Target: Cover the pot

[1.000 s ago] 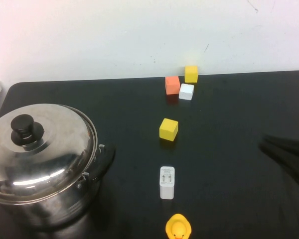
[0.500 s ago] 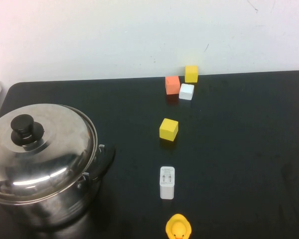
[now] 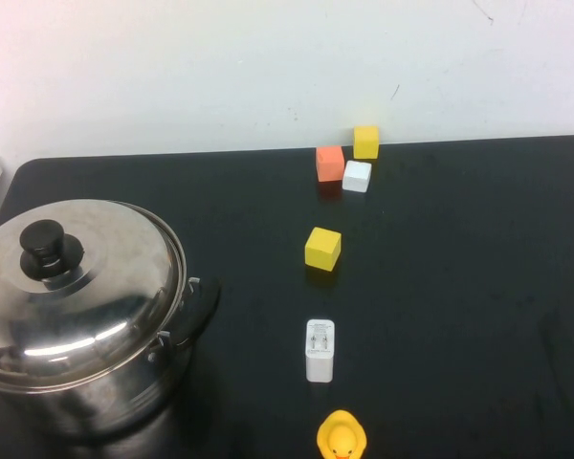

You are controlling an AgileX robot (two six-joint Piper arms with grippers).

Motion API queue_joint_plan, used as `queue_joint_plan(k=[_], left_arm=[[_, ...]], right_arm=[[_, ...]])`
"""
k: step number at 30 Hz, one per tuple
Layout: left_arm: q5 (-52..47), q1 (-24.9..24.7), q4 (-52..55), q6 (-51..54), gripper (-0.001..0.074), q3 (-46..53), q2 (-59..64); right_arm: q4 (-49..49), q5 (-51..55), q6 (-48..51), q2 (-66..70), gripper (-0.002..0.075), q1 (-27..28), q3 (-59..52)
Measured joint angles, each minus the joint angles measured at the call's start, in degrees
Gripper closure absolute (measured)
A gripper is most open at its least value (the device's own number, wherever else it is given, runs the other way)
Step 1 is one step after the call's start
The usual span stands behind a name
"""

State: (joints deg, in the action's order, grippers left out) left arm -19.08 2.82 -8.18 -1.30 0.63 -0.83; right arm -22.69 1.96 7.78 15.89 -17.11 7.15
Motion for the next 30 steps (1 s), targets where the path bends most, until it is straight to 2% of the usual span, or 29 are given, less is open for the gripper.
queue_joint_plan(k=[6,8,10,14,17,21,26,30], left_arm=[[0.0,0.0,0.0,0.0,0.0737,0.0,0.0],[0.0,0.0,0.0,0.0,0.0737,0.0,0.0],[0.0,0.0,0.0,0.0,0.0737,0.0,0.0],[0.0,0.0,0.0,0.0,0.0736,0.0,0.0],[0.0,0.0,0.0,0.0,0.0737,0.0,0.0],[0.0,0.0,0.0,0.0,0.0737,0.0,0.0],[0.0,0.0,0.0,0.0,0.0737,0.0,0.0],[0.0,0.0,0.0,0.0,0.0737,0.0,0.0]], right_arm=[[9.7,-2.0,9.0,-11.3,0.0714,17.7,-6.1],[12.6,-2.3,10.6,-13.7,0.0714,21.4,-7.5],[15.1,-2.3,11.3,-14.9,0.0714,22.8,-8.3],[20.4,-2.0,12.5,-15.5,0.0714,23.2,-8.7],[24.8,-0.6,17.2,-15.5,0.0714,23.2,-8.7],[26.6,2.0,21.3,-15.5,0.0714,21.9,-8.7],[25.0,8.9,12.1,-15.5,0.0714,16.6,-8.7],[21.3,13.6,3.6,-15.5,0.0714,15.0,-8.7]])
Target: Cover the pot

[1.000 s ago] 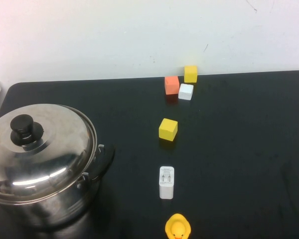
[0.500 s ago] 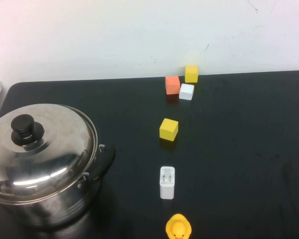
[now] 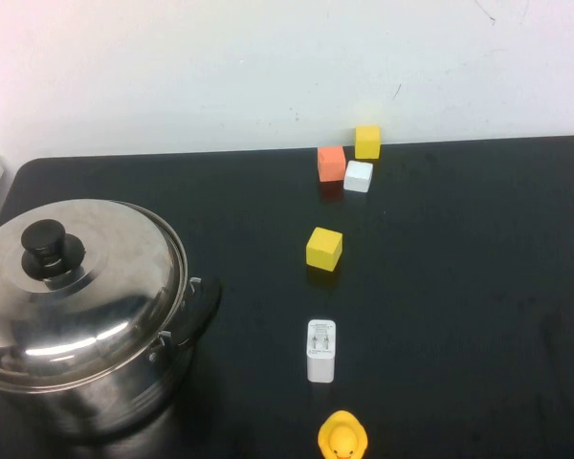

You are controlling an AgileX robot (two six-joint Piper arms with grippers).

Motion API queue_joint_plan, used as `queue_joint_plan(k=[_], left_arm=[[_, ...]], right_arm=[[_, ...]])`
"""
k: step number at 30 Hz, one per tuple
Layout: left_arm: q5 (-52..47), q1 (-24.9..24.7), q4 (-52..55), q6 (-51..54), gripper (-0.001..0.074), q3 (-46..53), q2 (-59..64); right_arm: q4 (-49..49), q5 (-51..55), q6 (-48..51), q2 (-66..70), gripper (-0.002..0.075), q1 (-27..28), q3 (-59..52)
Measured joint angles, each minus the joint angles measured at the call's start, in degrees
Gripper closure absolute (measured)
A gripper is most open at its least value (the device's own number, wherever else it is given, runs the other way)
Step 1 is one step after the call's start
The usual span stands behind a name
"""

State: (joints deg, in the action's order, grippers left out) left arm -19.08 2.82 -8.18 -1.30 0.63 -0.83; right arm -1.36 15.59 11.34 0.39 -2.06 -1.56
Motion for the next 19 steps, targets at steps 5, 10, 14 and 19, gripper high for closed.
queue_joint_plan(k=[5,10,14,19], left_arm=[[0.0,0.0,0.0,0.0,0.0737,0.0,0.0],[0.0,0.0,0.0,0.0,0.0737,0.0,0.0],[0.0,0.0,0.0,0.0,0.0737,0.0,0.0],[0.0,0.0,0.0,0.0,0.0737,0.0,0.0]], right_arm=[[-4.3,1.4,-11.3,-0.9,0.0714,0.0,0.0],[-5.6,2.9,-15.7,-1.1,0.0714,0.0,0.2],[-5.7,3.2,-15.7,-1.1,0.0714,0.0,0.2],[-5.8,3.3,-15.8,-1.1,0.0714,0.0,0.2]])
